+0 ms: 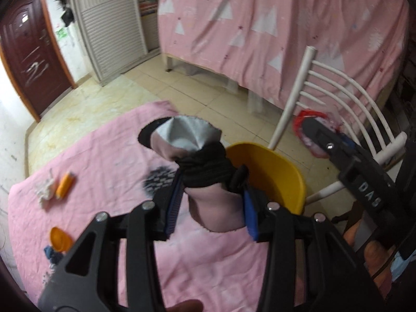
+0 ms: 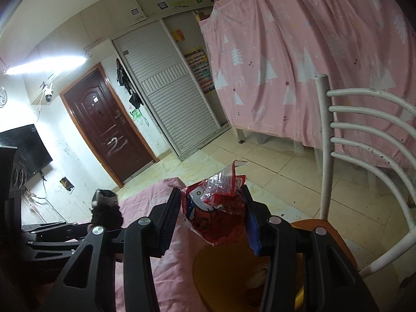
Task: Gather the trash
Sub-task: 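Carry the red wrapper and socks over the yellow bucket and open both tools, then grasp the white printed wrapper with the left tool while the right tool grasps crumpled paper, then carry the printed wrapper and crumpled paper to the bucket and release both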
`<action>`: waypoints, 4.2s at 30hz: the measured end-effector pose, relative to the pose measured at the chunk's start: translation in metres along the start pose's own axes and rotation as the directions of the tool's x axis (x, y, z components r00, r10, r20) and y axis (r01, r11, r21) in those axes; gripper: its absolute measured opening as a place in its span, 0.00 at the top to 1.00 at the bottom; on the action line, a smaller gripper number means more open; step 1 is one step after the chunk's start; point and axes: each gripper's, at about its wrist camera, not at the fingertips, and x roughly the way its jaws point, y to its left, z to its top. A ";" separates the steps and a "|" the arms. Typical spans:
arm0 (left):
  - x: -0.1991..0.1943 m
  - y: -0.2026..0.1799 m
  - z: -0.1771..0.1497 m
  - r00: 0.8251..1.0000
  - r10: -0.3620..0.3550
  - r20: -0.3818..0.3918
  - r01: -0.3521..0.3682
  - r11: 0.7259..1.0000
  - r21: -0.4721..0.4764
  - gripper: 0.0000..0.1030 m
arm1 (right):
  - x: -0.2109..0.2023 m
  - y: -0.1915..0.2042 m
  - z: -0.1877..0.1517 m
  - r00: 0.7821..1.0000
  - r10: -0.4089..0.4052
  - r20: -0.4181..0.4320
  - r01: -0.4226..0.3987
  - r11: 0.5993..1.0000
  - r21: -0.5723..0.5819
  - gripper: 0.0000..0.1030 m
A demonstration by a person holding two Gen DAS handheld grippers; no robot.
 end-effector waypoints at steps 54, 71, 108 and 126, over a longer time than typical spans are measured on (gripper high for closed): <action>-0.121 0.209 -0.117 0.954 0.281 0.104 -0.232 0.912 -0.339 0.26 | 0.056 0.212 -0.042 0.963 0.180 -0.199 -0.231 0.935 -0.270 0.37; -0.094 0.244 -0.192 0.978 0.206 -0.031 -0.205 0.925 -0.319 0.26 | 0.058 0.283 -0.096 0.899 0.265 -0.349 -0.388 0.851 -0.353 0.37; -0.107 0.316 -0.239 0.986 0.164 0.015 -0.135 0.858 -0.495 0.51 | 0.085 0.354 -0.193 0.784 0.159 -0.600 -0.463 0.794 -0.394 0.74; -0.128 0.269 -0.191 0.966 0.246 0.078 -0.196 0.897 -0.396 0.51 | 0.050 0.269 -0.112 0.887 0.253 -0.386 -0.373 0.884 -0.280 0.73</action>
